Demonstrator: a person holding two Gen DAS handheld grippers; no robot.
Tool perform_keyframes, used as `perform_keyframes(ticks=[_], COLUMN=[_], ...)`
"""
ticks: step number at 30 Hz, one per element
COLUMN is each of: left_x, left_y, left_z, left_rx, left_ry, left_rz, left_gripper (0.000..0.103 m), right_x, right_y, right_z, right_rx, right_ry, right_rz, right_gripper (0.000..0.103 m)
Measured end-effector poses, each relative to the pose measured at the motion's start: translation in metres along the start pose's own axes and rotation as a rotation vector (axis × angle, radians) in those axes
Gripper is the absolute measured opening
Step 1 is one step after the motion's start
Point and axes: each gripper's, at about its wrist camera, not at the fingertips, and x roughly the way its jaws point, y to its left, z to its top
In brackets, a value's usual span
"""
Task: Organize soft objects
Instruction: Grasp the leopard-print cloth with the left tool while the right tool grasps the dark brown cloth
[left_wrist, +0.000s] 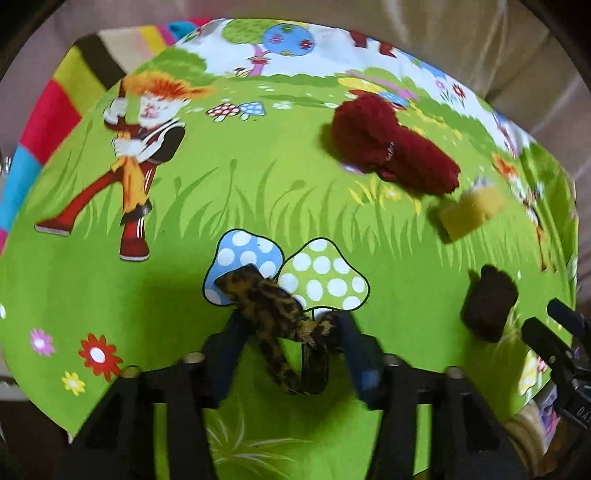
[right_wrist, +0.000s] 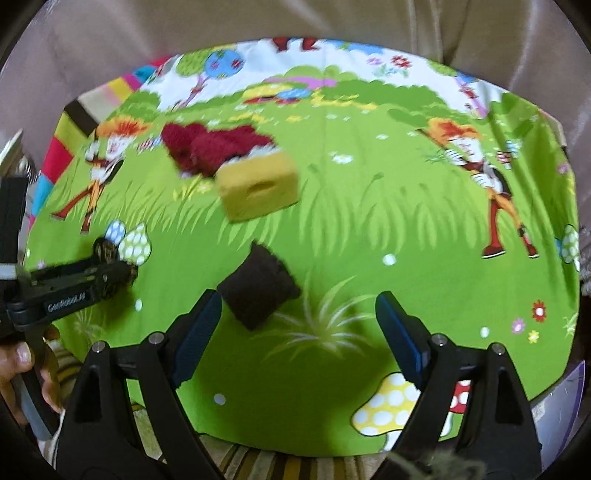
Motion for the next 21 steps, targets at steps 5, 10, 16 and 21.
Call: perform_keyframes(ticks=[5,10,16,21], left_x=[-0.007,-0.022,-0.047,-0.06], left_y=[0.004,0.013,0.008,0.004], left_z=[-0.001,-0.007,-0.009,-0.013], left_rx=[0.001,-0.05,-0.04,-0.027], left_ry=[-0.029,-0.095,-0.198,-0.245], left_rz=[-0.039,-0.237,-0.366,-0.46], left_gripper=[0.029,0.018,0.018,0.018], right_x=[0.01,0.023,0.042,0.048], right_y=[0.011,0.013,0.013,0.011], right_z=[0.0,0.005,0.011,0.012], right_rx=[-0.042,-0.02,0.012,0.031], right_ry=[0.026,0.047,0.076,0.085], right_rz=[0.019,0.027,0.031,0.071], right_gripper=[0.087,0.088,0.088,0.058])
